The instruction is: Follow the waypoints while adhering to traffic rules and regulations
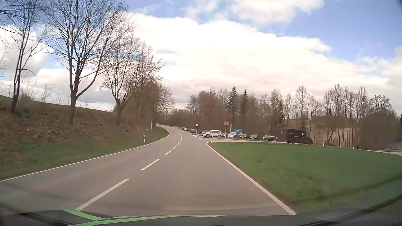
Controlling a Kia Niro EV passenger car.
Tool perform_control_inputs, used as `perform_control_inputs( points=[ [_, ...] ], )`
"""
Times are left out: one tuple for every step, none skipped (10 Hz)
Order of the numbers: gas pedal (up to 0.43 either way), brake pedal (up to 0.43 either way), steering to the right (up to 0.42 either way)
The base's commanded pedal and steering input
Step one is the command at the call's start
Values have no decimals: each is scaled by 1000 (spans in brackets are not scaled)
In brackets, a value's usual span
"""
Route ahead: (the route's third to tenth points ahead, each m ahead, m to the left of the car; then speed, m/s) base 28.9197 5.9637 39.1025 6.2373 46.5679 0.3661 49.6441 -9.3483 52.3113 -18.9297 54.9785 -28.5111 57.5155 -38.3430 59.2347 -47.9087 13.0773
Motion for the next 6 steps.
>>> perform_control_inputs(
  points=[
    [0, 207, -6],
    [0, 213, -6],
    [0, 213, -5],
    [0, 220, -6],
    [0, 226, -6],
    [0, 226, -5]
  ],
)
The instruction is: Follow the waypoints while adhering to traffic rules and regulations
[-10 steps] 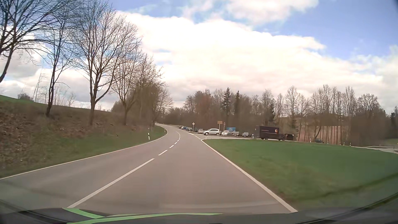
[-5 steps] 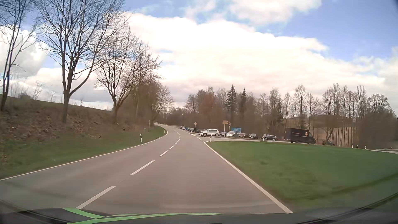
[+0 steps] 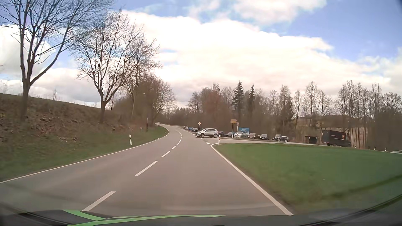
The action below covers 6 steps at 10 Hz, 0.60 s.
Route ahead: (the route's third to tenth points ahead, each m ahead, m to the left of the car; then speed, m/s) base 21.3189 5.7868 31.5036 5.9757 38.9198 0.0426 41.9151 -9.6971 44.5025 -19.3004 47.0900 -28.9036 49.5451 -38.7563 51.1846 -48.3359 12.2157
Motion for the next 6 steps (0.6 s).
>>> perform_control_inputs(
  points=[
    [0, 226, -5],
    [0, 232, -5],
    [0, 232, -5],
    [0, 232, -5],
    [0, 238, -5],
    [0, 238, -5]
  ],
)
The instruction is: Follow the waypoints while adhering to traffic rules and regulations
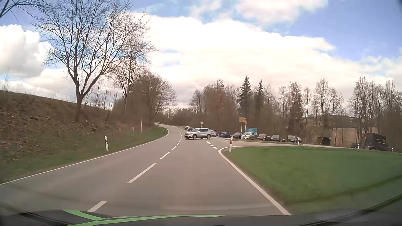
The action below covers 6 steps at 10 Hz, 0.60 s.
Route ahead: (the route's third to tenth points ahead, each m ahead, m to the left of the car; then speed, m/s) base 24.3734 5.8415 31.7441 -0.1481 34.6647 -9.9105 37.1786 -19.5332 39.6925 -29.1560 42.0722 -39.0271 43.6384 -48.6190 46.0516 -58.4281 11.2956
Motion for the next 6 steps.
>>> perform_control_inputs(
  points=[
    [0, 238, -5],
    [0, 244, -5],
    [0, 250, -5],
    [0, 250, -5],
    [0, 250, -5],
    [0, 262, -5]
  ],
)
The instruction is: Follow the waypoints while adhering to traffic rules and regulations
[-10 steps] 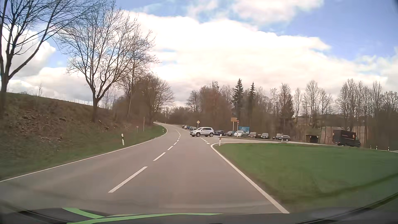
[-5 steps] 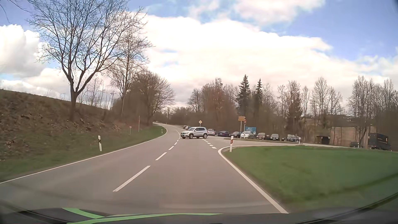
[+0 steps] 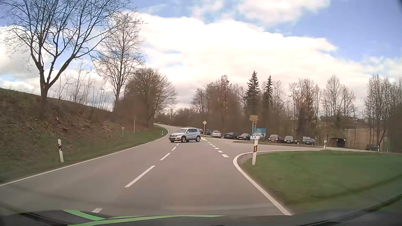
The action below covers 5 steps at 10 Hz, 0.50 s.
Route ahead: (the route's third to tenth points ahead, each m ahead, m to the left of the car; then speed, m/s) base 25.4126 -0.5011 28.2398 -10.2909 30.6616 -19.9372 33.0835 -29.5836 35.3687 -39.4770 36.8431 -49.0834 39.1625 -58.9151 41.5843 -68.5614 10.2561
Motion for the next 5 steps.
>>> perform_control_inputs(
  points=[
    [0, 262, -4],
    [0, 256, -4],
    [0, 262, 0],
    [0, 256, 6],
    [0, 256, 11]
  ],
)
